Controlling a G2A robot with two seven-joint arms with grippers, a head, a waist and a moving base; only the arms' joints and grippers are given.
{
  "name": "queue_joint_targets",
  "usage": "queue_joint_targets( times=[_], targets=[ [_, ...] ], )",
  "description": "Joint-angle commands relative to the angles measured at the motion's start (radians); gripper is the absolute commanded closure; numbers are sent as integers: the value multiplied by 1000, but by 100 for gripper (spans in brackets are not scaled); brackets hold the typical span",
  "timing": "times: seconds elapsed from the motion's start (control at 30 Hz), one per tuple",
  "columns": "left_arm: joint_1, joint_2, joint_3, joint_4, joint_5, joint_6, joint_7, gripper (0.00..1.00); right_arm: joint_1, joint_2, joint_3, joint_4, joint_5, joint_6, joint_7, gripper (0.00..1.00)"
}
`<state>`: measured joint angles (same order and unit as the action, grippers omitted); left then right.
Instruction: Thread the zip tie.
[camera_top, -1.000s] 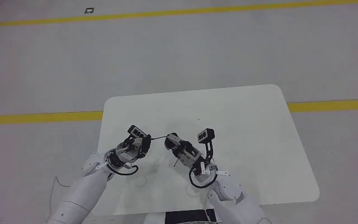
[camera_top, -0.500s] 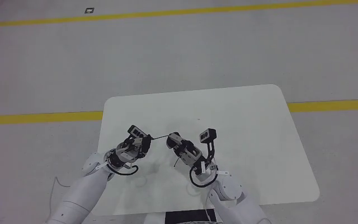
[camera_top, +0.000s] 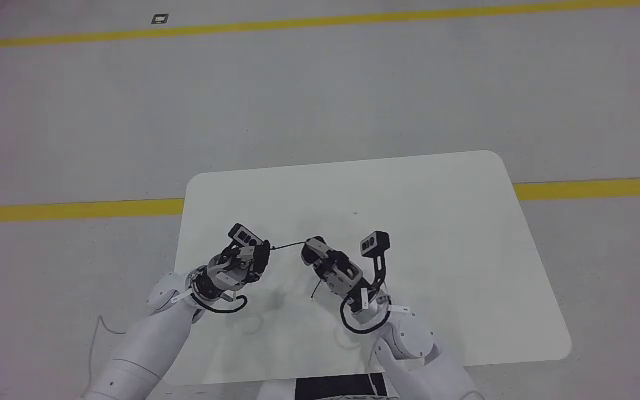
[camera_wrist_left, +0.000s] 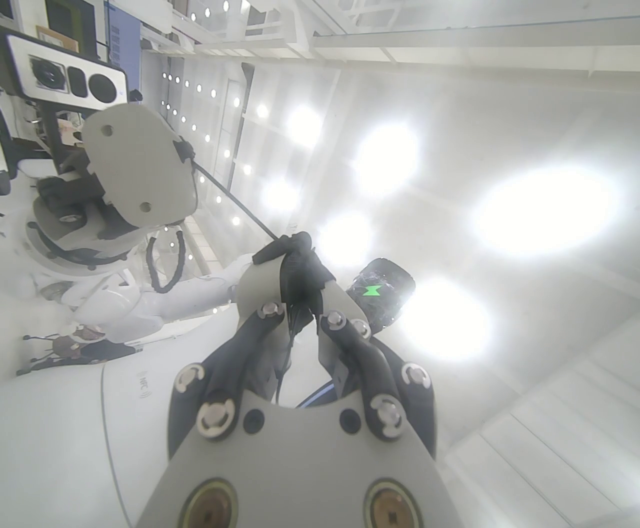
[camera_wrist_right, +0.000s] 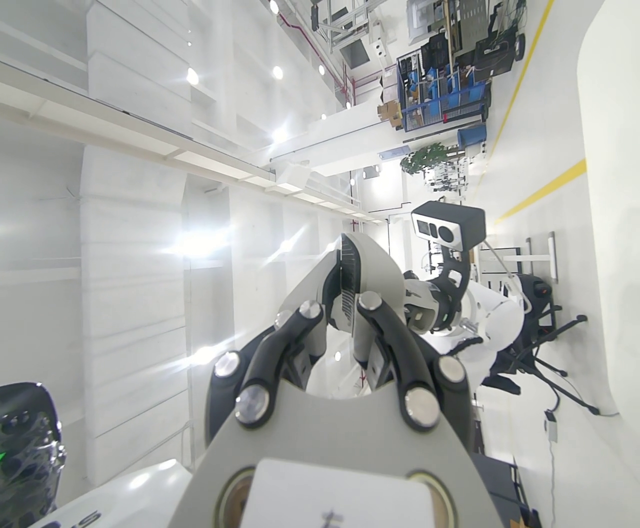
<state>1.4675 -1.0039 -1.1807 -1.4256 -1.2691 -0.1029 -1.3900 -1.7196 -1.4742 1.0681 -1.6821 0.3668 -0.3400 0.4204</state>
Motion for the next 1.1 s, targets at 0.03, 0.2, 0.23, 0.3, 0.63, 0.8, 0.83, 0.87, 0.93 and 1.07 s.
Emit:
queue_joint_targets(
  times=[0.03, 0.2, 0.23, 0.3, 0.63, 0.8, 0.83, 0.87, 0.93, 1.07],
  targets=[
    [0, 0, 0, 0, 0, 0, 0, 100, -1, -1, 3, 2, -2, 0, 0, 100],
    [0, 0, 0, 0, 0, 0, 0, 100, -3, -4, 7, 5, -8, 0, -1, 100],
    [0, 0, 0, 0, 0, 0, 0, 100, -3, -4, 8, 6, -9, 0, -2, 100],
    [0, 0, 0, 0, 0, 0, 0, 100, -3, -5, 10, 7, -12, 0, -3, 100],
    [0, 0, 0, 0, 0, 0, 0, 100, -1, -9, 17, 18, -24, 0, -9, 100],
    [0, 0, 0, 0, 0, 0, 0, 100, -1, -11, 25, 20, -24, 0, -10, 100],
    [0, 0, 0, 0, 0, 0, 0, 100, -2, -11, 28, 20, -24, 0, -11, 100],
    [0, 0, 0, 0, 0, 0, 0, 100, -3, -11, 30, 20, -24, 0, -11, 100],
    [0, 0, 0, 0, 0, 0, 0, 100, -4, -11, 34, 21, -24, 0, -11, 100],
    [0, 0, 0, 0, 0, 0, 0, 100, -7, -12, 44, 22, -23, 0, -10, 100]
  ],
)
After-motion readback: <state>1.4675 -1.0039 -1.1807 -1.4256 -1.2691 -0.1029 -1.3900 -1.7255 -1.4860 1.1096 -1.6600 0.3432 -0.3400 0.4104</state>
